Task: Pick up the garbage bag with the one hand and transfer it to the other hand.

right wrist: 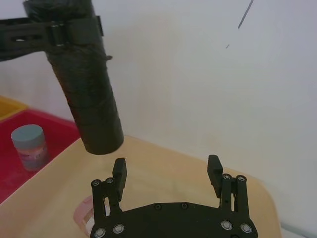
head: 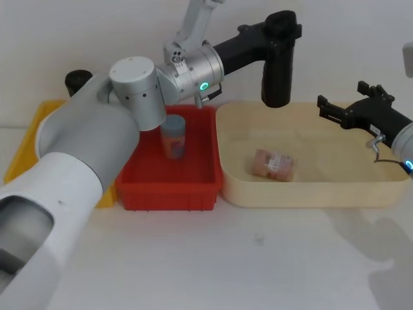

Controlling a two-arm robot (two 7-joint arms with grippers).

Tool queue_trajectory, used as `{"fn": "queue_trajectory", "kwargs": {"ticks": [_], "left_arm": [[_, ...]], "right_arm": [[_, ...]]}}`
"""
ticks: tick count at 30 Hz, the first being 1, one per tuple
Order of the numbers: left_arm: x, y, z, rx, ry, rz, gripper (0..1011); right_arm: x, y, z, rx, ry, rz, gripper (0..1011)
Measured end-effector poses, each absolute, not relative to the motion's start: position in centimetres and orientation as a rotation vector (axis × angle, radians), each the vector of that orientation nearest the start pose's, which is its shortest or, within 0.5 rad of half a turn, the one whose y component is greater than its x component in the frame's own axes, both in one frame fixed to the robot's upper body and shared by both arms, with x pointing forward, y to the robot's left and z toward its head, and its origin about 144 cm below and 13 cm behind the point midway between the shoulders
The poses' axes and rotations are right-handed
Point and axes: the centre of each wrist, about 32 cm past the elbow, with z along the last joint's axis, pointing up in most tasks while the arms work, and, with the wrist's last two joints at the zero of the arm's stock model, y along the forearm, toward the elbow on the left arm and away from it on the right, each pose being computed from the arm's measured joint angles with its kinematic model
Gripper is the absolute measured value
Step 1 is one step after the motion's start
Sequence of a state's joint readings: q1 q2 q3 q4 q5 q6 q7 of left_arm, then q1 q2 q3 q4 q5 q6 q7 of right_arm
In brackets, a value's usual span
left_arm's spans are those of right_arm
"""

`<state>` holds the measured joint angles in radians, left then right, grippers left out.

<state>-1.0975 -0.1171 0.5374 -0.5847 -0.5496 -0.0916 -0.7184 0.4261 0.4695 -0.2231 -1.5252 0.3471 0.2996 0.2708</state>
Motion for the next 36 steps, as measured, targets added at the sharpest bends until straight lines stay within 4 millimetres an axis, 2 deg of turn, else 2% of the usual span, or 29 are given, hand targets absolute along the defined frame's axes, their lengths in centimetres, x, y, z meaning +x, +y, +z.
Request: {"fn": "queue_trajectory", "kwargs": {"ticks": [14,23,36], "left_arm": [[68.8,6.3,132.9,-0.186,-0.054,0.45,336],[68.9,6.0,132.9,-0.184,-0.055,0.446,336],[68.9,5.9,132.9,-0.183,-0.056,0.444,336]], "right_arm": [[54.4,-29.1,129.3,-0.13,-0.207,-1.075,1000],[54.3,-27.2,129.9,-0.139,-0.247,-1.001,1001],[55.1,-25.4,130.3,-0.171,-0.216,-1.059,1001]]}}
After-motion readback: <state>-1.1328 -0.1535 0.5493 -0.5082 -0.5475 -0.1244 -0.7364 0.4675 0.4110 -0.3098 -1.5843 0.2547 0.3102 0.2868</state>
